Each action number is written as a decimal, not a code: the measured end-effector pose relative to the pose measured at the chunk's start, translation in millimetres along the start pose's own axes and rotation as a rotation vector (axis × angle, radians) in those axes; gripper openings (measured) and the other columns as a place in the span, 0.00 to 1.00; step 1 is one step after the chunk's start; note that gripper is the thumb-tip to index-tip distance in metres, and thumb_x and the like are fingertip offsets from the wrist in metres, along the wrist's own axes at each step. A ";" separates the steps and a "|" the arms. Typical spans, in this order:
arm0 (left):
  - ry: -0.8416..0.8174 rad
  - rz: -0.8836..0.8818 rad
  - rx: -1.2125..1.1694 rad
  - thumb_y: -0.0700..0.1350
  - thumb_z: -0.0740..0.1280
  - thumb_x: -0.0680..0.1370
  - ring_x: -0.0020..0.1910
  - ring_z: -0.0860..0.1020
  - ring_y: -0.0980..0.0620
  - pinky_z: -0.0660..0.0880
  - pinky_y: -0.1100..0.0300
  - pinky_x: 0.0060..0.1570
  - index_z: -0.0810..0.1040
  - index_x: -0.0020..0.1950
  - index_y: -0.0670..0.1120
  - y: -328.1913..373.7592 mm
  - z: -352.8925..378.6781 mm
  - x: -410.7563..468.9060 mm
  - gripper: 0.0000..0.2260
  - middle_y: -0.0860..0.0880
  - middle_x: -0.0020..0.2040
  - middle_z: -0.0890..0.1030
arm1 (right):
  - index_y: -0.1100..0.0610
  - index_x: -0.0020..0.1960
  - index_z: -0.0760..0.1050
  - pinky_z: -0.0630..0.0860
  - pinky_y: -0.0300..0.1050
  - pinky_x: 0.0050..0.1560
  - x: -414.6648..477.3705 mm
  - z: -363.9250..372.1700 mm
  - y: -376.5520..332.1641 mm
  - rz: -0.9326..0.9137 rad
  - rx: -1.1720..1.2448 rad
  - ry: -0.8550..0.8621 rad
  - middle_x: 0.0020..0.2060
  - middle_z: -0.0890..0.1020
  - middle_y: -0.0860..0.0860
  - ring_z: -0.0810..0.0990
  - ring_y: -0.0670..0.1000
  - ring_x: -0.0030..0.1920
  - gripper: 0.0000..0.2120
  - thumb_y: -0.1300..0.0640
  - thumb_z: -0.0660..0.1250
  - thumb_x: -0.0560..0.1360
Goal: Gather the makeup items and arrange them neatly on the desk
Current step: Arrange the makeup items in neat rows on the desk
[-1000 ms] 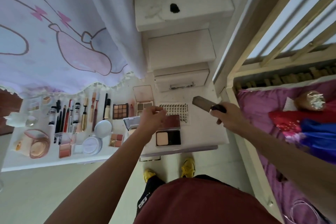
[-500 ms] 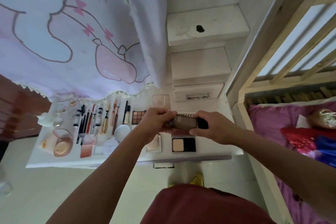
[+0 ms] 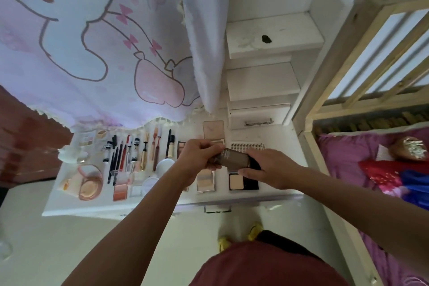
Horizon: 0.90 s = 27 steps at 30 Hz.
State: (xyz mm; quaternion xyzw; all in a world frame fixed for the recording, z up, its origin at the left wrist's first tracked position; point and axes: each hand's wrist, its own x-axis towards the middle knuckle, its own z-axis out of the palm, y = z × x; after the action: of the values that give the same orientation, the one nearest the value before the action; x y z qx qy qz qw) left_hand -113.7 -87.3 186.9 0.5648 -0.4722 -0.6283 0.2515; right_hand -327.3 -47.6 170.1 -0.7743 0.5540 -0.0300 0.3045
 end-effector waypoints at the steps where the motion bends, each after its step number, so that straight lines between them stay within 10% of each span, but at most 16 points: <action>1: 0.000 0.004 0.004 0.43 0.70 0.76 0.32 0.80 0.49 0.79 0.58 0.35 0.82 0.45 0.40 0.2 1.7 0.1 0.07 0.46 0.35 0.83 | 0.51 0.53 0.70 0.71 0.43 0.39 -1.6 1.7 0.0 0.003 -0.007 0.009 0.39 0.76 0.46 0.74 0.46 0.38 0.16 0.38 0.61 0.78; 27: 0.073 -0.129 -0.114 0.40 0.66 0.79 0.23 0.77 0.56 0.72 0.66 0.22 0.77 0.53 0.30 6.6 64.4 15.5 0.11 0.41 0.38 0.80 | 0.52 0.53 0.70 0.71 0.44 0.39 -18.1 -14.1 44.9 -0.008 -0.353 0.085 0.36 0.73 0.46 0.73 0.49 0.35 0.27 0.29 0.52 0.76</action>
State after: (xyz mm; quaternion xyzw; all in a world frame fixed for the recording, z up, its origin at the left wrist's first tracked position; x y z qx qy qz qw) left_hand -179.8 -83.4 179.9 0.6015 -0.3885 -0.6481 0.2593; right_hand -377.4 -46.9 164.2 -0.8159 0.5600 0.0337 0.1400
